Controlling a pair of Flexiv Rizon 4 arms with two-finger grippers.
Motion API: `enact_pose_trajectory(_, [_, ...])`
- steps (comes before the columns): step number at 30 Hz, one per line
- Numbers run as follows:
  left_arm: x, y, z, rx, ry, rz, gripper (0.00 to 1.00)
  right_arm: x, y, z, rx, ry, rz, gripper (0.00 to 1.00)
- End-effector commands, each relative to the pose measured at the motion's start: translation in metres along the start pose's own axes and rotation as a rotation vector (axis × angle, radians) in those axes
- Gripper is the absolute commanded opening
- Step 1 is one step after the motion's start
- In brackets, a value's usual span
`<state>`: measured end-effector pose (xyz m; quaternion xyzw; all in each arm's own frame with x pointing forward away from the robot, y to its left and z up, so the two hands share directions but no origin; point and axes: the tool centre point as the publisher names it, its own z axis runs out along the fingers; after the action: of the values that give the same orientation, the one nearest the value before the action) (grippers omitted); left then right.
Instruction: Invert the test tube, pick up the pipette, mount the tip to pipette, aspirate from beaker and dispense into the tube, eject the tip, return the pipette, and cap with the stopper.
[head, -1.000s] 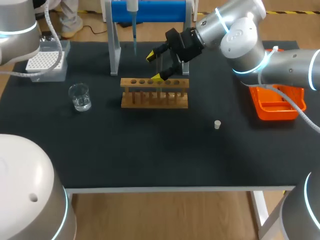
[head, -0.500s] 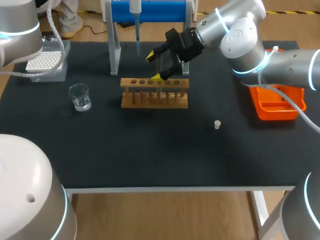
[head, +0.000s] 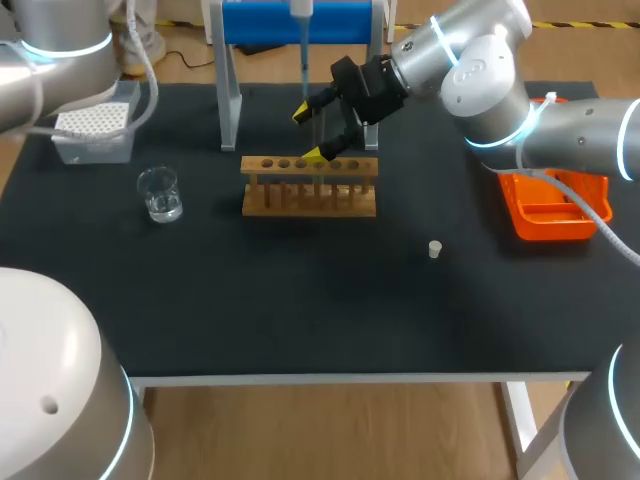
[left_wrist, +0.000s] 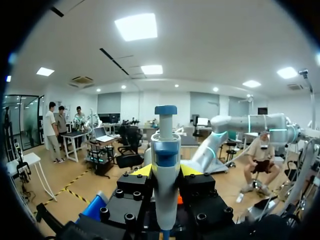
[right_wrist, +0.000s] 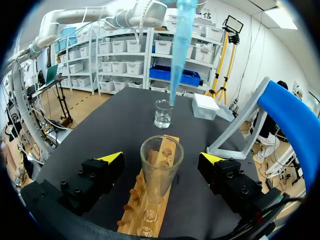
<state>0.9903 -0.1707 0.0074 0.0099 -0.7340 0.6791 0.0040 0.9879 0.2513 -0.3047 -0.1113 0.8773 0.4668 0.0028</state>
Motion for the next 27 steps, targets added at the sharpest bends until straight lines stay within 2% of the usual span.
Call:
enact_pose_trajectory(1, [-0.0052, -0.0051, 0.0045, -0.009, 0.012, 0.001, 0.00, 0.0005, 0.0003, -0.0015, 0.003, 0.001, 0.000, 1.00])
enact_pose_trajectory(11, [-0.0083, 0.0009, 0.0102, 0.002, 0.025, 0.000, 0.00, 0.0005, 0.0003, -0.0015, 0.003, 0.001, 0.000, 1.00])
enact_pose_trajectory(27, [-0.0093, 0.0002, 0.0096, 0.001, 0.029, 0.003, 0.00, -0.0006, -0.0009, -0.0066, -0.010, -0.013, 0.005, 1.00])
